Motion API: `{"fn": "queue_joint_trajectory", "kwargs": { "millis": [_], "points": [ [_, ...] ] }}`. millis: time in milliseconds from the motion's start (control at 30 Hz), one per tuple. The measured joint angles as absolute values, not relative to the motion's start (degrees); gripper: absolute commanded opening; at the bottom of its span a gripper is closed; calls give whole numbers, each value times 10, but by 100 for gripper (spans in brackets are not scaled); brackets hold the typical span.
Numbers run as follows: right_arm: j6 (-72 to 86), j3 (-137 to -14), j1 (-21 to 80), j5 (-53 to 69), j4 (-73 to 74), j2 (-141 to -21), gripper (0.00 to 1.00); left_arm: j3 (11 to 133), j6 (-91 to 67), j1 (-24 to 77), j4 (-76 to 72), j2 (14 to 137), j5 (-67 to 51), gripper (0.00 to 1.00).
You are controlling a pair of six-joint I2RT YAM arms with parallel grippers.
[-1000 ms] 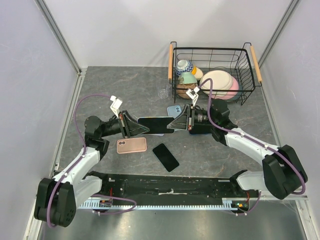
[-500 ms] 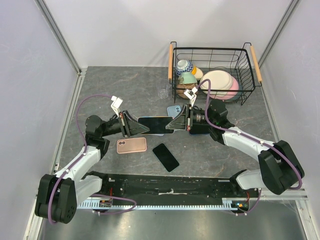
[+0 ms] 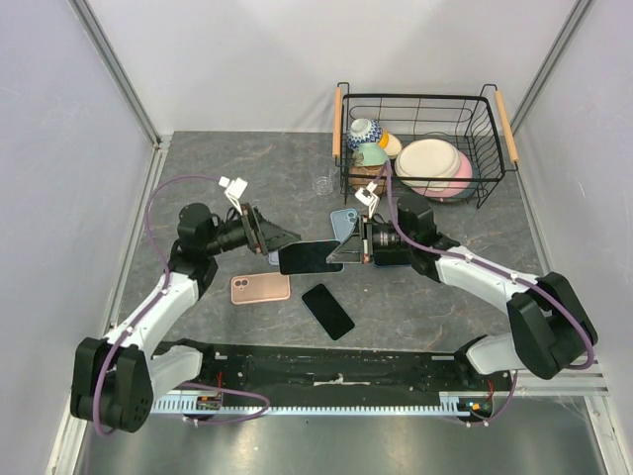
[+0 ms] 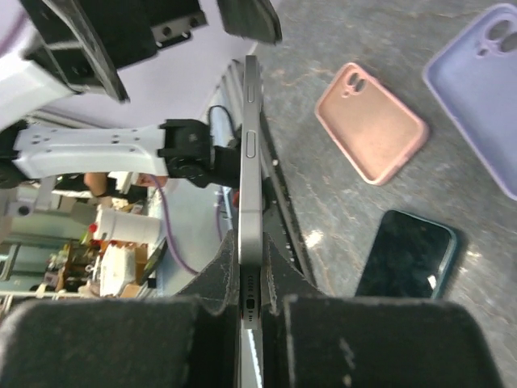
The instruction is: Put the phone into the phone case
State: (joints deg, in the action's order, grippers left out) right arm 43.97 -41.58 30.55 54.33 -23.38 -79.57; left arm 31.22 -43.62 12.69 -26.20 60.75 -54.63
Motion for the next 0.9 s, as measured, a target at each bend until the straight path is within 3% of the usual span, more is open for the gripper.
{"fn": "queue_joint_trajectory", "kwargs": {
  "millis": [367,567,733,900],
  "points": [
    [339,-440,301,418,-34,-840,0,468,-287,127,60,748,-248,86],
    [336,-436,228,405,-2,-843,0,504,-248,147,163,812,-107,85],
    [338,-411,151,409,10,-810,0,504,-241,154,185,820,-74,84],
    [341,-409,152,429,14,-794,0,504,-239,154,183,840,-77,84]
  ]
}}
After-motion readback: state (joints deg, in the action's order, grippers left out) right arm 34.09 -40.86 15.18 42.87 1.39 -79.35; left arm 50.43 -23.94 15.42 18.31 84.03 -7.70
